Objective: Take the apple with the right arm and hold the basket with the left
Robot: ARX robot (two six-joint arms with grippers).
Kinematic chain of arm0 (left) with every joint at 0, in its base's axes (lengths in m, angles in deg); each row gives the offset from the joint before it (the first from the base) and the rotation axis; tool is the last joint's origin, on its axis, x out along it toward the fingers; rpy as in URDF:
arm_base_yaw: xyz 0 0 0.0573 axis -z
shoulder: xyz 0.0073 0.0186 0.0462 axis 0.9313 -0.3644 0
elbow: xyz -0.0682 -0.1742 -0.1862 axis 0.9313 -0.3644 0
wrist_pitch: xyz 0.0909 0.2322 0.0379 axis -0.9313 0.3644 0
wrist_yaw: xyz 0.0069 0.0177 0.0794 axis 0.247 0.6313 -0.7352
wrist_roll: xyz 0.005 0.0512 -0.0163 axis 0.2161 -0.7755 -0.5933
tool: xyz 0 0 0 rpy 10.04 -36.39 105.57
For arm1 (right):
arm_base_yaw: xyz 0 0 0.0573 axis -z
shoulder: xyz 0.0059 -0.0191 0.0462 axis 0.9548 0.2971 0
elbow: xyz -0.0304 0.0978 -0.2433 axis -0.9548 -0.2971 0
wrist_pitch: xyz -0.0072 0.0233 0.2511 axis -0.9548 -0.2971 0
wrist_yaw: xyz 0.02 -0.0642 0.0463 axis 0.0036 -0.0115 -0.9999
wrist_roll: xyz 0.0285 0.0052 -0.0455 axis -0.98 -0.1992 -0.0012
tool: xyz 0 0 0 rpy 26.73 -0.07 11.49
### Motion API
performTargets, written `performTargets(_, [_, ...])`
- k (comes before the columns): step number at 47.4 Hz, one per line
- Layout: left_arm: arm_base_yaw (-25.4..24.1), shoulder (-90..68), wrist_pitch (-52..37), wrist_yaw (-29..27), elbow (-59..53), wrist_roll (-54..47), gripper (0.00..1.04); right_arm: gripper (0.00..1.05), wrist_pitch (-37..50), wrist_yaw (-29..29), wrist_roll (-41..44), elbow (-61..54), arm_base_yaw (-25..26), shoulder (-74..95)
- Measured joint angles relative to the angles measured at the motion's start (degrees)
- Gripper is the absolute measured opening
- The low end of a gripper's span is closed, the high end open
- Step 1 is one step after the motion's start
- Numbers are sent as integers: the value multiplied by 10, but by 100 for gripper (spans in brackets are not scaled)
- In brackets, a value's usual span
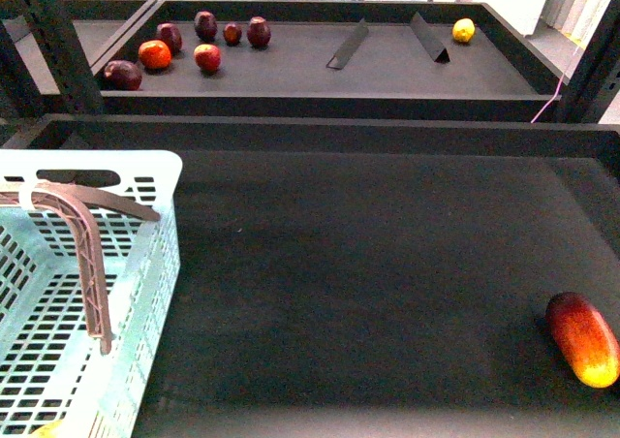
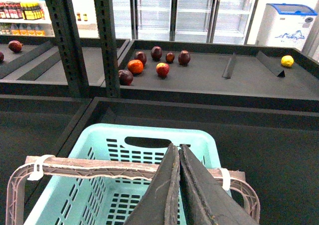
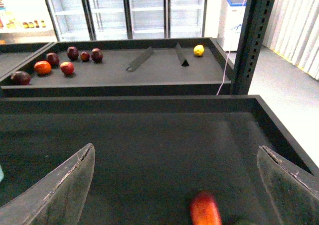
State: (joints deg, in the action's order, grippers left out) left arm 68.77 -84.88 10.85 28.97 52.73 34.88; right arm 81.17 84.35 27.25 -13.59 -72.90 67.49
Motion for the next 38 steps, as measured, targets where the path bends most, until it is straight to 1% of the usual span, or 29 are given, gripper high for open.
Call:
performTargets(2, [0,7,-11,0,-14,0,3,96,0,0,0,0,0,0])
performTargets(22, [0,186,156,0,-19,-2,3,96,0,0,0,0,0,0])
performTargets(38, [0,268,237,0,-19,-2,3,96,0,0,0,0,0,0])
